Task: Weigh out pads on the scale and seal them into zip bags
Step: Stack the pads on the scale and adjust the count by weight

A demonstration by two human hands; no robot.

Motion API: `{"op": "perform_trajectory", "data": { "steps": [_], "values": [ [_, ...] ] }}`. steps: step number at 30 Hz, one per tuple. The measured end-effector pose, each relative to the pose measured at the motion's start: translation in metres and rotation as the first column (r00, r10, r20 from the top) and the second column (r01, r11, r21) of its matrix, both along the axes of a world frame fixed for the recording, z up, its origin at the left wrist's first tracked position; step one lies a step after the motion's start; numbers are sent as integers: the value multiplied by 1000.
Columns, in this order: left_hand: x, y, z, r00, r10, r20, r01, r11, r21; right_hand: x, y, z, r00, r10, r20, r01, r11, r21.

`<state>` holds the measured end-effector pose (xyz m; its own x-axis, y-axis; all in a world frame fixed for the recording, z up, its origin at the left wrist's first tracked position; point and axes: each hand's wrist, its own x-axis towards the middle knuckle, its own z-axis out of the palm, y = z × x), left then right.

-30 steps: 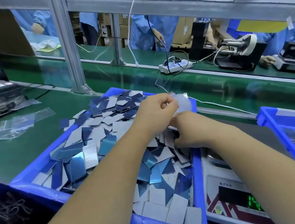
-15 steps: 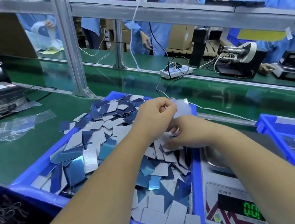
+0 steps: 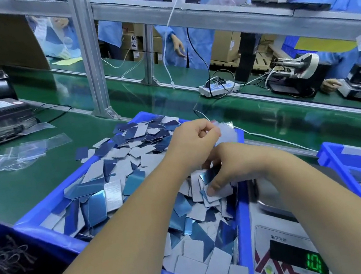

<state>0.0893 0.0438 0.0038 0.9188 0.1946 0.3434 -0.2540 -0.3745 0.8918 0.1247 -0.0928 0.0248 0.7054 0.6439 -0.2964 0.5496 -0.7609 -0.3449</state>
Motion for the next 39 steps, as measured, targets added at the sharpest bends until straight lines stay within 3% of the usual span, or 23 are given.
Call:
{"op": "perform_trajectory", "data": {
  "steps": [5, 8, 10, 12, 14, 16, 19, 23, 27, 33, 39],
  "values": [
    [1, 3, 2, 999, 31, 41, -28, 998, -52, -2, -7, 5, 996, 58, 68, -68, 986, 154],
    [5, 12, 3, 988, 139, 72, -125, 977, -171, 1, -11, 4, 996, 13, 85, -43, 933, 358],
    [7, 17, 3, 979, 194, 53, -176, 954, -241, 6, -14, 2, 997, -73, 20, 47, 801, 597],
    [7, 16, 3, 981, 191, -34, -194, 949, -249, 8, -16, 1, 979, -158, -131, 201, 611, 766],
    [6, 13, 3, 979, 102, -176, -146, 955, -257, 7, -15, 1, 956, -202, -212, 287, 497, 819],
    [4, 10, 4, 954, -103, -283, -9, 930, -367, 6, -16, 0, 944, -251, -214, 314, 478, 820],
    [1, 6, 2, 910, -326, -255, 185, 872, -453, 5, -27, 2, 924, -287, -251, 367, 487, 793],
    [-7, -11, -3, 850, -457, -262, 354, 864, -359, 0, -58, 8, 930, -281, -238, 359, 548, 755],
    [-6, -43, 14, 856, -424, -294, 415, 905, -95, -4, -103, 15, 939, -293, -181, 329, 604, 726],
    [-2, -108, 18, 894, -360, -268, 420, 882, 216, -5, -170, 13, 912, -355, -204, 399, 657, 640],
    [4, -117, -4, 938, -250, -238, 336, 819, 465, -9, -187, -8, 907, -419, 42, 322, 756, 570]
  ]
}}
